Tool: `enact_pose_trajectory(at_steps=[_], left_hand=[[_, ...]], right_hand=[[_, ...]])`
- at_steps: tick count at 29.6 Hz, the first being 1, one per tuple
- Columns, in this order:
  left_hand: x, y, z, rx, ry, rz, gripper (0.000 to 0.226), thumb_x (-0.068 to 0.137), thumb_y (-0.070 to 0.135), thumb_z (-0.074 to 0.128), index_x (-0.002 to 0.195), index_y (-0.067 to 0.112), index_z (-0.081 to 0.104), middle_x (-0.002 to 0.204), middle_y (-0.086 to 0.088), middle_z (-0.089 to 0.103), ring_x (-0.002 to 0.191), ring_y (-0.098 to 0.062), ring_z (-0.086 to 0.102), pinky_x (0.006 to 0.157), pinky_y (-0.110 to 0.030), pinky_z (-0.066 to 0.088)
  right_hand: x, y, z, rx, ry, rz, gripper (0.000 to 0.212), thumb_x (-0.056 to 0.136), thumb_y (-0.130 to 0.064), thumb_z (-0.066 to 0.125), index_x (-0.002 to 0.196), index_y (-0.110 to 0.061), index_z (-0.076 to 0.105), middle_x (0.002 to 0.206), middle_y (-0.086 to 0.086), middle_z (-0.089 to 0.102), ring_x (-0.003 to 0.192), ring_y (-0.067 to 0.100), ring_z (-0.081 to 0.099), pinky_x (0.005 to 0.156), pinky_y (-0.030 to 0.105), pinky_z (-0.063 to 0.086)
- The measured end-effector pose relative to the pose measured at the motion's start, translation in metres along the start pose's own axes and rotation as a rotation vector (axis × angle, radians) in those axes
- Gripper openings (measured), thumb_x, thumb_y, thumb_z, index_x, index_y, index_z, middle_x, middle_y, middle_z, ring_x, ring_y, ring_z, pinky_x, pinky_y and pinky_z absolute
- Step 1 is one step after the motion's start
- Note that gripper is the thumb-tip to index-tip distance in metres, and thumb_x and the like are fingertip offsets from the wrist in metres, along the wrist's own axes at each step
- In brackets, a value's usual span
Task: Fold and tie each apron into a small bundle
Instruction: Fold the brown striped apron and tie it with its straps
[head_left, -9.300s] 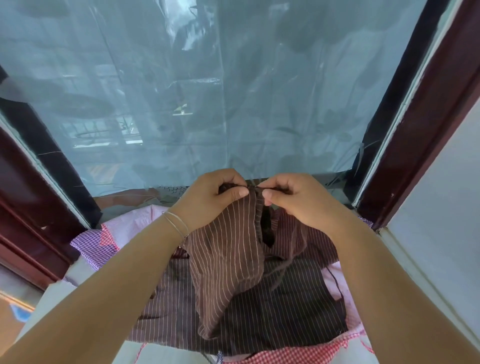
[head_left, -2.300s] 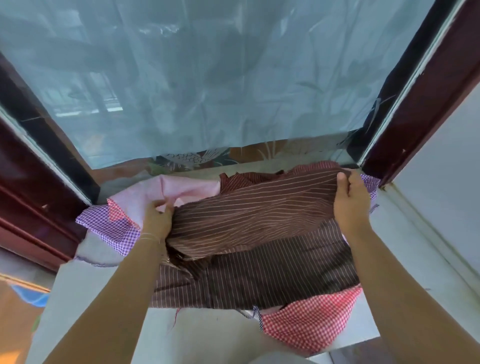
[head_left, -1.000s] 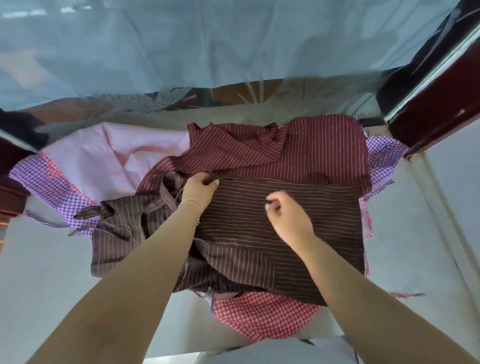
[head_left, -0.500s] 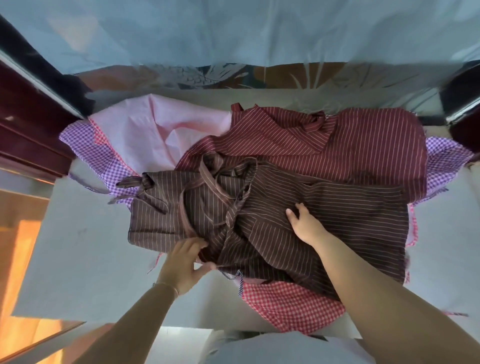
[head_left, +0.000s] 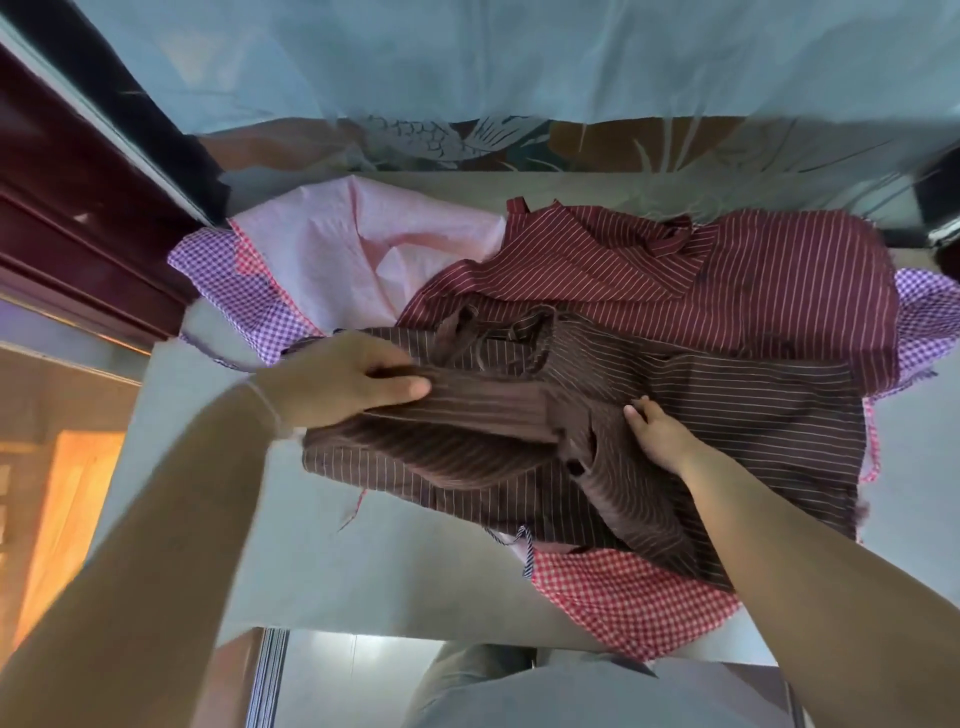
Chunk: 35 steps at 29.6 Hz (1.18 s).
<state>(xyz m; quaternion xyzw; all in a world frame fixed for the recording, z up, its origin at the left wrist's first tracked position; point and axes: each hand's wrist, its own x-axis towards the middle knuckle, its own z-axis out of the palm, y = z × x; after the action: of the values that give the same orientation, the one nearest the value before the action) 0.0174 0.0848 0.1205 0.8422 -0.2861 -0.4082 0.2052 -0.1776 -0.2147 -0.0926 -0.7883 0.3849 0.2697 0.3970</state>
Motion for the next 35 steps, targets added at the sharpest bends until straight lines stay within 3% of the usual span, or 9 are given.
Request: enact_pose_trajectory(at_steps=[2,5,9,11,15,20,25,30,35], left_hand=[[-0.002,-0.026,-0.029,0.349,-0.029,-0.14,0.018,0.085,0.043,0.064,0.081,0.026,0.069,0.072,0.007,0.065,0.068,-0.01,0.061,0.062,-0.019,0.041],[0.017,-0.085,-0.021,0.612,0.489,-0.133,0.018,0.084,0.034,0.069,0.096,0.02,0.07,0.092,-0.004,0.065,0.085,-0.026,0.061,0.073,-0.038,0.049],[0.026,-0.156,0.058,-0.02,0.954,-0.31,0.034,0.088,0.023,0.062,0.119,0.01,0.057,0.117,-0.017,0.055,0.108,-0.036,0.051,0.093,-0.044,0.041],[0.027,-0.171,0.101,-0.502,0.877,-0.546,0.03,0.091,0.021,0.051,0.119,0.011,0.054,0.113,-0.012,0.056,0.107,-0.033,0.055,0.093,-0.037,0.043],[0.031,-0.181,0.139,-0.763,0.482,-0.625,0.026,0.091,-0.007,0.047,0.115,0.0,0.054,0.085,-0.007,0.058,0.084,-0.025,0.051,0.073,-0.03,0.039],[0.036,-0.184,0.112,-1.26,0.614,-0.528,0.042,0.094,0.017,0.059,0.134,0.019,0.044,0.116,-0.007,0.06,0.093,-0.018,0.059,0.081,-0.031,0.048],[0.024,-0.165,0.092,-0.507,0.866,-0.426,0.018,0.094,0.021,0.057,0.099,0.005,0.064,0.099,-0.01,0.063,0.087,-0.021,0.056,0.088,-0.04,0.05],[-0.017,-0.18,0.088,0.197,1.202,0.143,0.019,0.091,0.013,0.056,0.081,-0.003,0.06,0.09,-0.02,0.059,0.085,-0.031,0.05,0.076,-0.031,0.04],[-0.01,-0.165,0.087,-0.113,0.822,-0.089,0.021,0.094,0.025,0.052,0.091,0.006,0.061,0.081,-0.005,0.062,0.076,-0.024,0.055,0.071,-0.031,0.04]], right_hand=[[0.002,0.001,0.004,-0.053,-0.031,-0.003,0.063,0.102,-0.042,0.036,0.154,-0.014,0.014,0.162,0.001,0.004,0.146,0.026,0.016,0.117,0.035,0.015],[0.0,0.0,0.015,-0.162,-0.037,-0.006,0.085,0.094,-0.042,0.056,0.154,-0.013,0.004,0.161,0.003,-0.008,0.148,0.023,0.001,0.12,0.039,0.01],[0.0,0.003,0.029,-0.301,0.019,0.003,0.111,0.081,-0.048,0.071,0.153,-0.013,-0.005,0.16,0.004,-0.013,0.148,0.023,-0.006,0.12,0.047,0.012],[0.0,0.001,0.03,-0.326,0.021,0.02,0.113,0.079,-0.051,0.07,0.153,-0.013,-0.007,0.16,0.004,-0.015,0.148,0.022,-0.006,0.119,0.048,0.013],[0.001,-0.001,0.028,-0.293,0.004,0.032,0.112,0.08,-0.05,0.07,0.153,-0.013,-0.006,0.16,0.004,-0.015,0.148,0.022,-0.007,0.12,0.048,0.011],[0.004,-0.001,0.029,-0.246,0.002,0.046,0.11,0.08,-0.047,0.072,0.153,-0.014,-0.003,0.16,0.003,-0.014,0.148,0.023,-0.007,0.12,0.048,0.01],[0.004,0.001,0.029,-0.244,0.003,0.043,0.108,0.081,-0.045,0.072,0.153,-0.014,-0.003,0.16,0.002,-0.014,0.148,0.022,-0.007,0.12,0.048,0.01],[0.002,0.001,0.027,-0.271,0.003,0.047,0.107,0.082,-0.046,0.07,0.153,-0.014,-0.004,0.16,0.001,-0.014,0.148,0.021,-0.006,0.12,0.047,0.01],[-0.01,-0.02,0.028,-0.442,0.027,0.103,0.106,0.084,-0.05,0.067,0.153,-0.012,-0.004,0.161,0.007,-0.007,0.148,0.028,0.003,0.118,0.048,0.019]])
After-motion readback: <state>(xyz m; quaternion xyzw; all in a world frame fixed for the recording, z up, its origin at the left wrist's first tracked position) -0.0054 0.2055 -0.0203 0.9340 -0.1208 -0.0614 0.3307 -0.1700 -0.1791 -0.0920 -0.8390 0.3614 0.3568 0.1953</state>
